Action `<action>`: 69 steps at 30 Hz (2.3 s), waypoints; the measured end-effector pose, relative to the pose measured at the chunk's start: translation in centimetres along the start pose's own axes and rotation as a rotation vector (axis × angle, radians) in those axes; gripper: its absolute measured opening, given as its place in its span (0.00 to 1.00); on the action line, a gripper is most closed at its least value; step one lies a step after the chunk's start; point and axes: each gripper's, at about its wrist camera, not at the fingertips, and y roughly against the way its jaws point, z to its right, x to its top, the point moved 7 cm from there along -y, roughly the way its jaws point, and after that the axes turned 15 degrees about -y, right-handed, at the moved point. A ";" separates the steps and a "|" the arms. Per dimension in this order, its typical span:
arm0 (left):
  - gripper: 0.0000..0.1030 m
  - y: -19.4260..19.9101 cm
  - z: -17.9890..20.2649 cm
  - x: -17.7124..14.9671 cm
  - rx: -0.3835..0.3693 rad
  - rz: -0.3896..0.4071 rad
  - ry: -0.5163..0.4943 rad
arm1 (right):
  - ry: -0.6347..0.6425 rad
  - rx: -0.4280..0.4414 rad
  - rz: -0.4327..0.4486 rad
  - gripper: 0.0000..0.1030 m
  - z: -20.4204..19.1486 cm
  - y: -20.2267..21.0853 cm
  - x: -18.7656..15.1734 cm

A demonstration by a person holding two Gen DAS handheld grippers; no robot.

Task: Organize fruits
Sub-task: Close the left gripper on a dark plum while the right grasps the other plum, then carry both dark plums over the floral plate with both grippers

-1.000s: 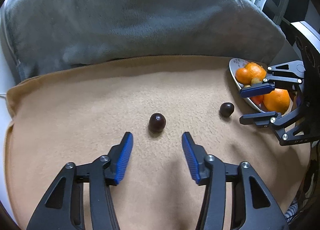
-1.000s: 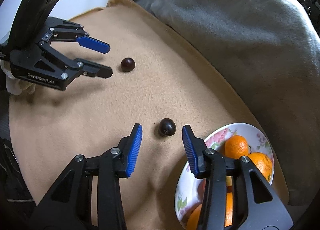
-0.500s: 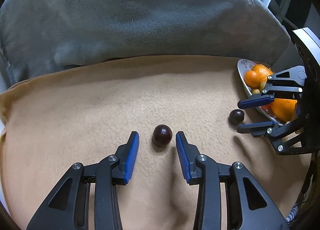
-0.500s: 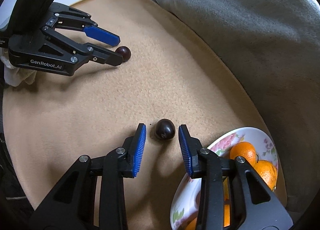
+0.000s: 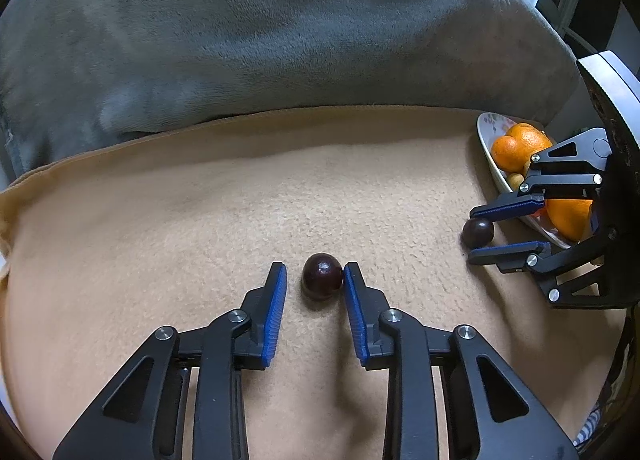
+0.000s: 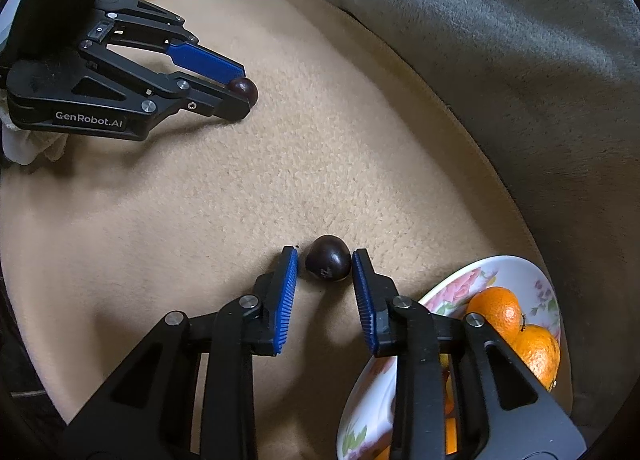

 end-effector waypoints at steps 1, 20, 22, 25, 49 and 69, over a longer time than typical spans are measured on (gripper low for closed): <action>0.23 0.0 0.0 0.0 0.003 0.001 0.000 | -0.001 0.003 -0.001 0.25 -0.1 -0.1 0.1; 0.18 0.9 0.6 0.4 0.024 0.019 -0.009 | -0.047 0.027 0.062 0.22 0.3 2.2 -0.2; 0.18 1.3 0.9 0.6 0.032 0.027 -0.013 | -0.051 0.031 0.073 0.22 0.3 2.7 -0.3; 0.18 2.0 1.1 0.8 0.039 0.036 -0.023 | -0.057 0.033 0.089 0.22 1.0 3.6 -0.5; 0.18 5.8 7.3 5.0 0.037 0.120 -0.126 | -0.189 -0.001 0.237 0.21 6.1 12.4 -5.9; 0.18 4.6 13.7 8.6 -0.039 0.126 -0.213 | -0.338 -0.036 0.259 0.21 13.3 13.0 -10.4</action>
